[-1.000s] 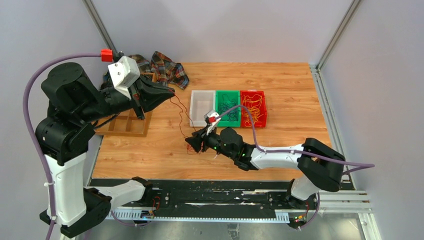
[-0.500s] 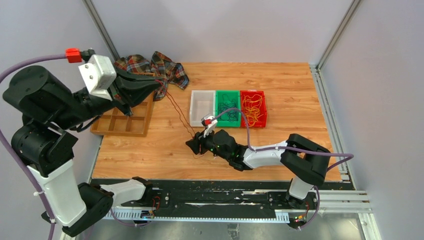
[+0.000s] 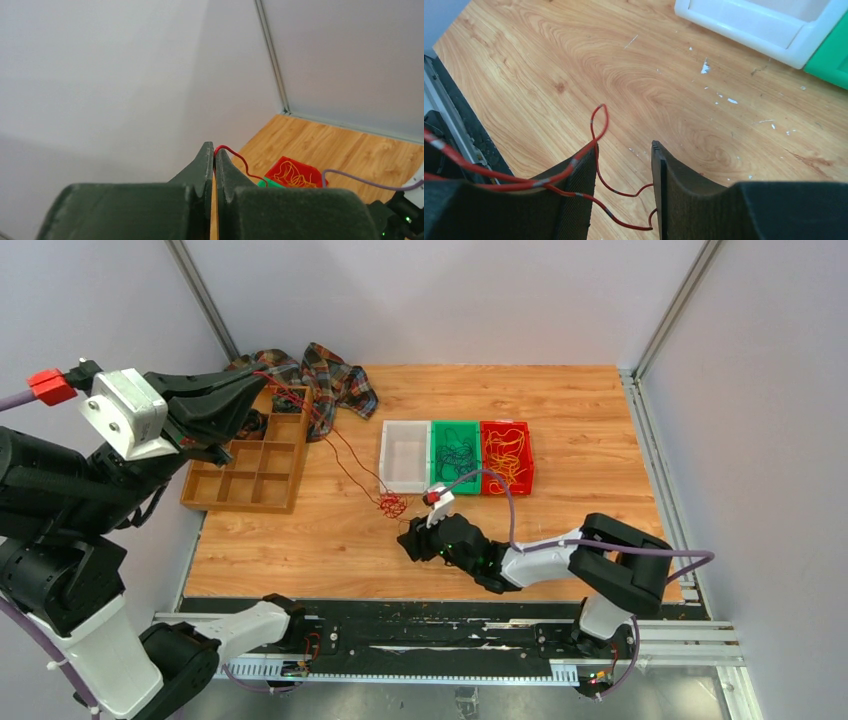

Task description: Untangle the cables

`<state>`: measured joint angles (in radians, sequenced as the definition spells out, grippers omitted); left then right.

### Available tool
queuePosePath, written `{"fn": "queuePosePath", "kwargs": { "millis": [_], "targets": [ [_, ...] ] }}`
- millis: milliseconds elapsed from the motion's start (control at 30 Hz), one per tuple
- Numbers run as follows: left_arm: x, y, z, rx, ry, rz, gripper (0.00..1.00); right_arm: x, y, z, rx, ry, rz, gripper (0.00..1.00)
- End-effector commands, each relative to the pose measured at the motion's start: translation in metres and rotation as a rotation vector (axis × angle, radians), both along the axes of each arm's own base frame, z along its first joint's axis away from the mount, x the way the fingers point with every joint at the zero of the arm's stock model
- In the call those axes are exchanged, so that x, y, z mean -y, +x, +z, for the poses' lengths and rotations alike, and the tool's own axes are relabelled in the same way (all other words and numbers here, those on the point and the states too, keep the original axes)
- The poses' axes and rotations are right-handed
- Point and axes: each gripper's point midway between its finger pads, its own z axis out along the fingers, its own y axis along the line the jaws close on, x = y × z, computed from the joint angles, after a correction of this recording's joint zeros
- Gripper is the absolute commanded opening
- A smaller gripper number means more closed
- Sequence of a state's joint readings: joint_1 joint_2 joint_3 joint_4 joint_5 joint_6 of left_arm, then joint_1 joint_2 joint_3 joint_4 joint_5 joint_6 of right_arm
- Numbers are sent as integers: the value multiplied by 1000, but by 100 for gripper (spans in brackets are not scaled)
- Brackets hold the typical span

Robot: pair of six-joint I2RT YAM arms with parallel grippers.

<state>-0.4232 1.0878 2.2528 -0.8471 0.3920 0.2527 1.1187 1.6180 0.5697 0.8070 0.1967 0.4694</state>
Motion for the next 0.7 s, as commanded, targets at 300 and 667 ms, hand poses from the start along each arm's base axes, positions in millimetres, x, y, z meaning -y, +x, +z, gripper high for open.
{"fn": "queuePosePath", "kwargs": {
  "millis": [300, 667],
  "targets": [
    [-17, 48, -36, -13, 124, 206, 0, 46, -2, 59, 4, 151, -144, 1],
    [-92, 119, -50, 156, 446, 774, 1, 154, -20, 56, -123, 153, -433, 1]
  ]
}}
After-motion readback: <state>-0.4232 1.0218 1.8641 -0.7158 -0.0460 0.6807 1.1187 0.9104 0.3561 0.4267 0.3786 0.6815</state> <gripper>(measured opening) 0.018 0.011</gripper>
